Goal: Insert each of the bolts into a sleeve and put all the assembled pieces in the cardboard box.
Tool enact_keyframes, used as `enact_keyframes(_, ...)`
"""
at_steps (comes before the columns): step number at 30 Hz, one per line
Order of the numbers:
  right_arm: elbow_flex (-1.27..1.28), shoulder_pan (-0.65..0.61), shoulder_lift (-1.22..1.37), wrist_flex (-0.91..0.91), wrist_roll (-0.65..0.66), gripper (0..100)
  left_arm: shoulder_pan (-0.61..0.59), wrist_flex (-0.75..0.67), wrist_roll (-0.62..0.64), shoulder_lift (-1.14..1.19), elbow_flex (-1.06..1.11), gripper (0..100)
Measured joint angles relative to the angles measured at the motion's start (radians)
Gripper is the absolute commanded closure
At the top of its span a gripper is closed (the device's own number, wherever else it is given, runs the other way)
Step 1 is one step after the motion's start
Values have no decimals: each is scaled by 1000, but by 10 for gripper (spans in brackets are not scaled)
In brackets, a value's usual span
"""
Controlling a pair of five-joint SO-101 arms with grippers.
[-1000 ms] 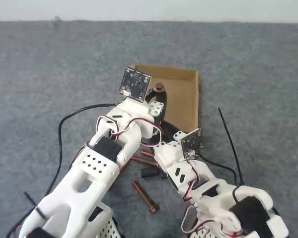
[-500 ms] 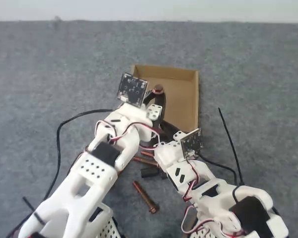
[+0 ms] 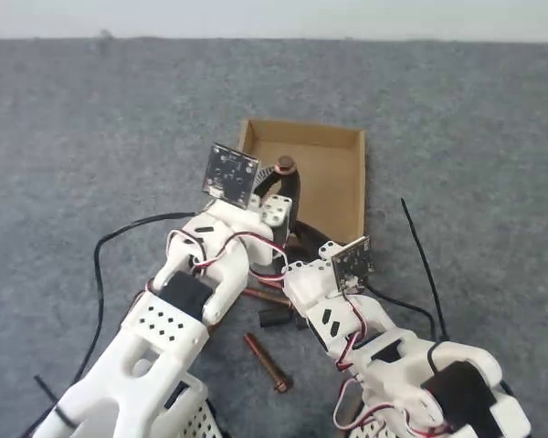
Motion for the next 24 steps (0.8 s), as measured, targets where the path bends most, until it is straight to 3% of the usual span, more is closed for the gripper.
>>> enact_keyframes(4,0,0,0,0,0,993,-40,0,32,0,0,988)
enact_keyframes(16,0,0,0,0,0,993,-6,2,81,0,-5,988)
enact_keyframes(24,0,2,0,9,0,993,-6,106,81,0,-64,988)
